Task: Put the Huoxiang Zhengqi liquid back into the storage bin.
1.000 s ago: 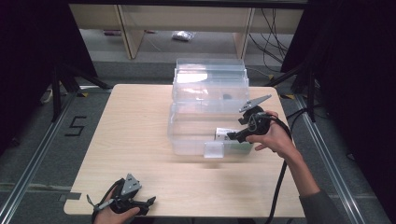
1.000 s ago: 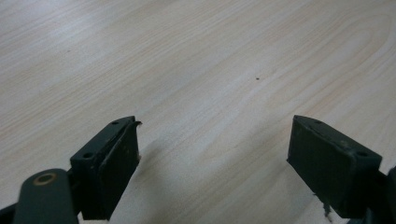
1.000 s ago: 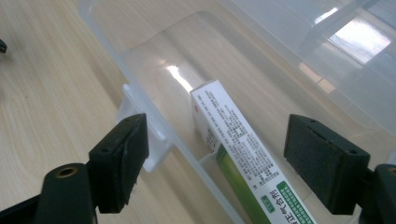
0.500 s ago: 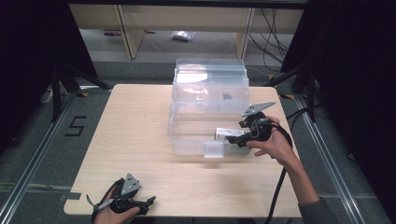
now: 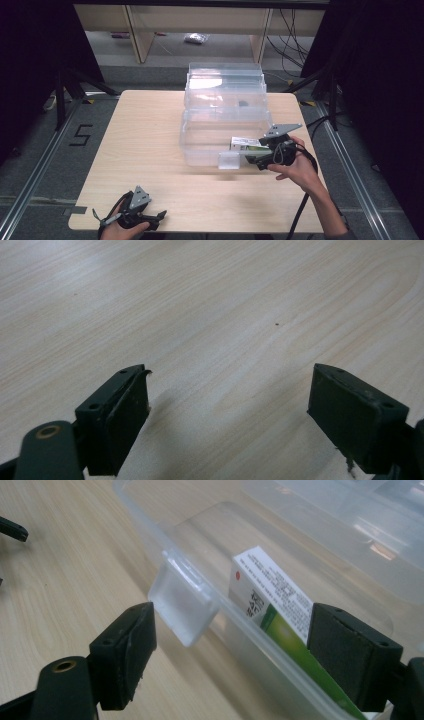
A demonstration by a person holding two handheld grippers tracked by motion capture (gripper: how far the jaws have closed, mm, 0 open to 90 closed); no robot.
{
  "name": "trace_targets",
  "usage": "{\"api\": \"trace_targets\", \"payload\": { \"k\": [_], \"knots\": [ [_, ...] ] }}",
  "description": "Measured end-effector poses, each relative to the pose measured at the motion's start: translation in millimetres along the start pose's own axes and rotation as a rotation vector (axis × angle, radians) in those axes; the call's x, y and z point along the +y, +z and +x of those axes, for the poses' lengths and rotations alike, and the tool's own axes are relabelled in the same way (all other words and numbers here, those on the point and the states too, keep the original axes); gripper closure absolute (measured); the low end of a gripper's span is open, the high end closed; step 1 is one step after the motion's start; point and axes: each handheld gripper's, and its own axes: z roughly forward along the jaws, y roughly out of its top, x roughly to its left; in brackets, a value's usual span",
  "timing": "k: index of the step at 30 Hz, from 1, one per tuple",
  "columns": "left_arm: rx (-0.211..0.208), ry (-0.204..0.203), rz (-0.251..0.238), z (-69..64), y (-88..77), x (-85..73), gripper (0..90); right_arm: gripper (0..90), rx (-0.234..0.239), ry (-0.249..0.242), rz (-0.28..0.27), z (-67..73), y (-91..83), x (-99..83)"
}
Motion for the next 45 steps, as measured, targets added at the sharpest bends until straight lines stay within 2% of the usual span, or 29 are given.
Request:
{"api": "trace_targets", "payload": {
  "k": [1, 2, 3, 5, 7, 11, 15, 16, 17, 19, 21, 22, 23, 26, 27, 28, 30, 31, 32, 33, 34, 35, 36, 37, 38, 41, 42, 44, 45],
  "knots": [
    [-0.003, 0.008, 0.003, 0.1, -0.5, 0.2, 15.9, 21.1, -0.005, 0.008, -0.009, 2.4, 0.8, -4.6],
    [0.006, 0.012, 0.005, 0.4, -0.4, 0.3, 15.9, 21.0, -0.004, 0.010, 0.010, 3.1, -0.9, -6.6],
    [-0.001, 0.030, 0.019, 1.1, -2.6, 0.7, 15.9, 21.1, -0.020, 0.023, -0.003, 5.4, -0.5, -10.9],
    [0.006, 0.029, 0.009, 0.7, -1.9, 0.8, 15.9, 21.1, -0.020, 0.012, 0.003, 6.0, -2.1, -16.2],
    [0.001, 0.033, 0.012, 0.7, -2.4, 0.9, 15.9, 21.0, -0.018, 0.023, 0.001, 8.5, -1.7, -20.7],
    [0.004, 0.031, 0.011, 0.8, -2.3, 0.9, 15.9, 21.0, -0.024, 0.028, -0.004, 16.4, -0.9, -24.1],
    [0.004, 0.030, 0.002, 1.2, -1.7, 0.7, 15.9, 20.9, -0.029, 0.009, -0.012, 22.4, -0.6, -23.7],
    [0.004, 0.030, 0.010, 0.7, -2.3, 0.9, 15.9, 20.9, -0.035, -0.004, -0.035, 26.8, 0.0, -24.0],
    [0.003, 0.033, 0.012, 0.7, -2.4, 0.9, 15.9, 20.9, -0.045, -0.007, -0.032, 28.0, 0.8, -24.4],
    [0.001, 0.027, 0.006, 0.3, -2.6, 1.0, 15.9, 20.9, -0.030, -0.009, -0.034, 28.8, 1.8, -25.1],
    [-0.006, 0.033, 0.003, 0.6, -3.1, 1.0, 15.9, 20.7, -0.038, 0.015, -0.038, 31.3, 1.0, -27.0],
    [-0.005, 0.029, 0.001, 0.5, -3.0, 0.8, 15.8, 20.8, -0.040, 0.001, -0.042, 30.8, 0.8, -27.6],
    [0.002, 0.029, 0.001, 0.9, -2.6, 0.7, 15.8, 20.8, -0.040, 0.012, -0.047, 32.2, 0.8, -28.4],
    [0.003, 0.030, 0.001, 1.1, -2.4, 0.8, 15.8, 20.8, -0.040, -0.004, -0.058, 33.1, 1.1, -30.6],
    [0.000, 0.026, -0.002, 0.6, -2.1, 0.8, 15.8, 20.8, -0.031, 0.022, -0.046, 38.9, 1.5, -34.6],
    [-0.005, 0.029, 0.002, 0.4, -2.6, 0.7, 15.9, 20.8, -0.027, -0.001, -0.044, 39.6, 2.4, -36.4],
    [0.001, 0.031, 0.002, 1.0, -2.1, 0.6, 15.9, 20.9, -0.018, 0.002, -0.035, 40.9, 2.9, -38.0],
    [0.004, 0.031, 0.003, 1.4, -2.0, 0.6, 15.9, 21.0, -0.016, -0.019, -0.051, 41.4, 4.2, -40.4],
    [0.004, 0.029, 0.002, 1.3, -1.8, 0.5, 15.8, 20.9, -0.029, -0.005, -0.049, 44.7, 4.0, -45.0],
    [0.005, 0.030, 0.005, 1.4, -1.8, 0.3, 15.9, 21.1, -0.018, 0.001, -0.056, 46.6, 4.3, -50.9],
    [0.001, 0.022, 0.001, 0.9, -1.7, 0.2, 15.9, 21.2, -0.021, 0.030, -0.056, 49.5, 2.8, -55.0],
    [0.004, 0.035, 0.011, 2.0, -2.0, 0.3, 15.8, 21.1, -0.028, 0.001, -0.073, 47.9, 3.0, -57.6],
    [0.009, 0.024, 0.012, 1.7, -1.4, 0.6, 15.9, 21.2, -0.020, -0.002, -0.074, 48.4, 2.8, -60.1],
    [0.009, 0.024, 0.012, 1.7, -1.4, 0.6, 15.8, 21.2, -0.020, -0.002, -0.074, 48.4, 2.8, -60.1],
    [-0.003, 0.031, 0.019, 1.2, -2.6, 0.8, 15.8, 21.2, -0.032, -0.008, -0.086, 49.9, 0.2, -67.4],
    [0.008, 0.029, 0.009, 1.8, -1.7, 0.4, 15.9, 21.1, -0.018, 0.019, -0.087, 50.6, -1.2, -73.1],
    [0.005, 0.028, 0.006, 2.2, -1.3, 0.4, 15.8, 21.0, -0.034, 0.001, -0.095, 49.4, -1.5, -74.5],
    [0.008, 0.028, 0.006, 1.9, -1.5, 0.3, 15.8, 21.1, -0.031, 0.016, -0.088, 49.9, -1.1, -77.2],
    [0.008, 0.028, 0.005, 1.7, -1.6, 0.3, 15.8, 21.0, -0.014, 0.037, -0.074, 50.8, 0.1, -82.3]
  ]
}}
